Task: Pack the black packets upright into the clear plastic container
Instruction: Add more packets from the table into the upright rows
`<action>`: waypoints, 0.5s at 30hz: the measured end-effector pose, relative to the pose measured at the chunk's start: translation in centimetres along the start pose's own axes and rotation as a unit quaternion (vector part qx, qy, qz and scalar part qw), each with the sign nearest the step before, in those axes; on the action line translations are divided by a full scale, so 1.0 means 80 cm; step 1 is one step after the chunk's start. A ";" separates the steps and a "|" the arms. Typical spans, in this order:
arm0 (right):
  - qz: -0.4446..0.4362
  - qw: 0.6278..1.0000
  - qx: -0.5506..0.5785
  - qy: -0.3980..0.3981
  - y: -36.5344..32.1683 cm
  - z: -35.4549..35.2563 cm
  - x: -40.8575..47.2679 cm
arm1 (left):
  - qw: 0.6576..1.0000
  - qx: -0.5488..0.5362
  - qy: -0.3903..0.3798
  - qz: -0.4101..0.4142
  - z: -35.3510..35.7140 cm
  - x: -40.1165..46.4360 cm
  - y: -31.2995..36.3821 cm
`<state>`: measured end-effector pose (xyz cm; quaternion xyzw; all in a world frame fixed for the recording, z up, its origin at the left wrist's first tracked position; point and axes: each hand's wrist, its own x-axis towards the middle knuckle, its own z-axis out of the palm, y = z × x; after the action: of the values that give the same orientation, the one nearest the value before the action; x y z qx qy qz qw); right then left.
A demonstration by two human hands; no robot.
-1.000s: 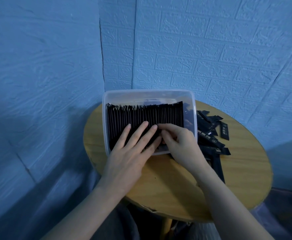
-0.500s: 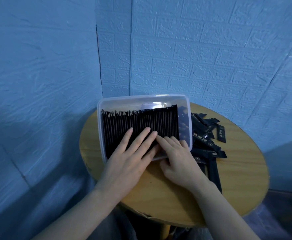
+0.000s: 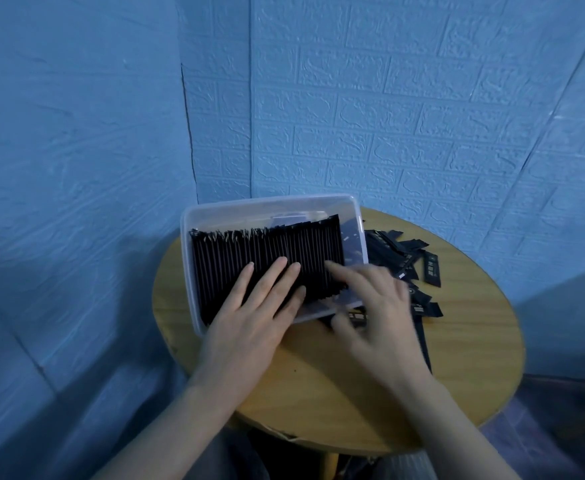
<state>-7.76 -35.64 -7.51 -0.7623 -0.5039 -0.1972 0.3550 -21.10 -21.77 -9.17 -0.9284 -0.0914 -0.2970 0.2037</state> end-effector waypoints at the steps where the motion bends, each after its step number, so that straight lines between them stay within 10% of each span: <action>1: 0.041 0.998 -0.007 0.042 0.003 -0.008 -0.005 | 1.000 -0.001 -0.002 -0.006 0.001 0.000 0.000; 3: 0.127 0.989 -0.046 0.060 0.014 -0.023 -0.013 | 1.000 -0.001 0.002 -0.017 0.003 0.000 -0.001; 9: 0.188 0.943 -0.118 -0.250 0.071 -0.030 -0.018 | 0.999 -0.012 0.010 -0.034 0.007 -0.003 -0.001; 15: 0.144 0.972 -0.123 -0.140 0.087 -0.030 -0.026 | 0.999 -0.018 0.010 -0.038 0.007 -0.004 -0.002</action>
<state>-2.14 -40.44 -9.66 -0.8846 -0.4057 -0.0956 0.2090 -21.09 -21.43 -9.73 -0.9246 -0.1193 -0.3158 0.1766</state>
